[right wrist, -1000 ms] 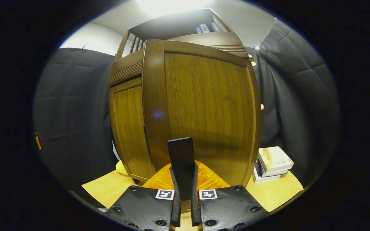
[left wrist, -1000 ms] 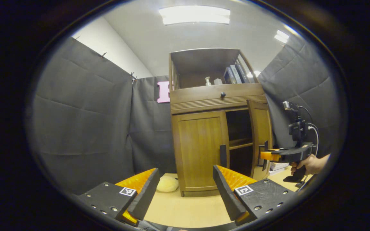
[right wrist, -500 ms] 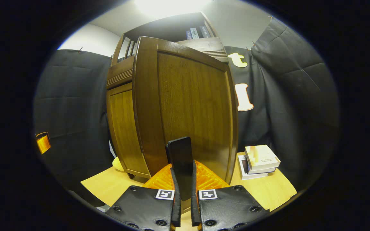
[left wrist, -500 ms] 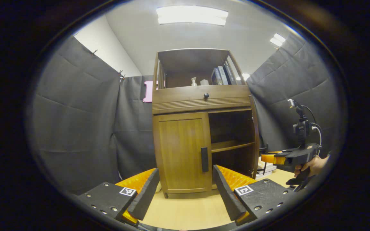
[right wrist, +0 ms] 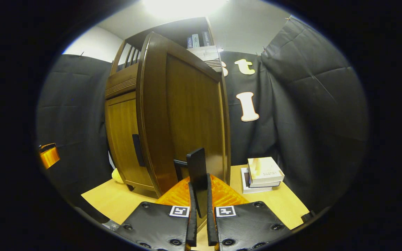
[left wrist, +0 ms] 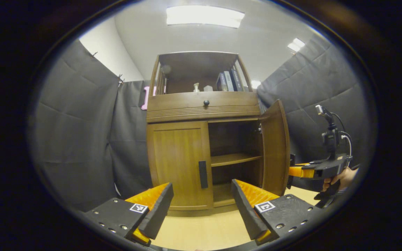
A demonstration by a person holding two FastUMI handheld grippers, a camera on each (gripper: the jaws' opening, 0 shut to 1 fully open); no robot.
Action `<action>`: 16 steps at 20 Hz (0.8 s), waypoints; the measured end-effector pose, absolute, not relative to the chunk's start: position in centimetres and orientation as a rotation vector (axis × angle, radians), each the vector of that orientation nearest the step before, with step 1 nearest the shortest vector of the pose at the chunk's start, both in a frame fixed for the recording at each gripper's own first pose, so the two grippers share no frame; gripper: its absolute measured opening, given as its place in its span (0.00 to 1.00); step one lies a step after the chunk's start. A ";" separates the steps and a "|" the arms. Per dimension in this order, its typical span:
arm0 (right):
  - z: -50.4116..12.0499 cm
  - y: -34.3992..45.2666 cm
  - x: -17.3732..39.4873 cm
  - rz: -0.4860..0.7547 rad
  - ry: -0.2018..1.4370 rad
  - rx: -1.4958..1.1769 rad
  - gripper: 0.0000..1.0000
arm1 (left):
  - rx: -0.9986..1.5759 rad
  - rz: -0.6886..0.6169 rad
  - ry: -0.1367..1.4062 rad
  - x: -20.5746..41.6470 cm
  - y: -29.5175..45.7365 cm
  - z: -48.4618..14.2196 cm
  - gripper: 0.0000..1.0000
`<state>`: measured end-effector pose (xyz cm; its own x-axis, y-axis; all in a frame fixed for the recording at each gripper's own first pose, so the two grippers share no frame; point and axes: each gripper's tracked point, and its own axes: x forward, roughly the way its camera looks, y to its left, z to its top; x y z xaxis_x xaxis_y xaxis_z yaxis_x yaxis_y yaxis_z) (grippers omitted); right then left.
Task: Open the right door of the double-door shoe cabinet with the right hand, and open the left door with the left hand.
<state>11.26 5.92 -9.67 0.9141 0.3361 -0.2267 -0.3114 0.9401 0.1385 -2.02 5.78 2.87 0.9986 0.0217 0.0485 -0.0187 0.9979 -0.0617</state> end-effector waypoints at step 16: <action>-8.1 -1.7 11.9 0.183 0.185 0.074 0.06 | -0.058 -0.007 -0.033 1.2 4.7 2.2 0.96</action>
<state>11.86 -1.68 -8.09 0.9663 0.1879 -0.1762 -0.1742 0.9806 0.0902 1.21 4.73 2.15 0.9994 -0.0065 0.0327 0.0084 0.9983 -0.0578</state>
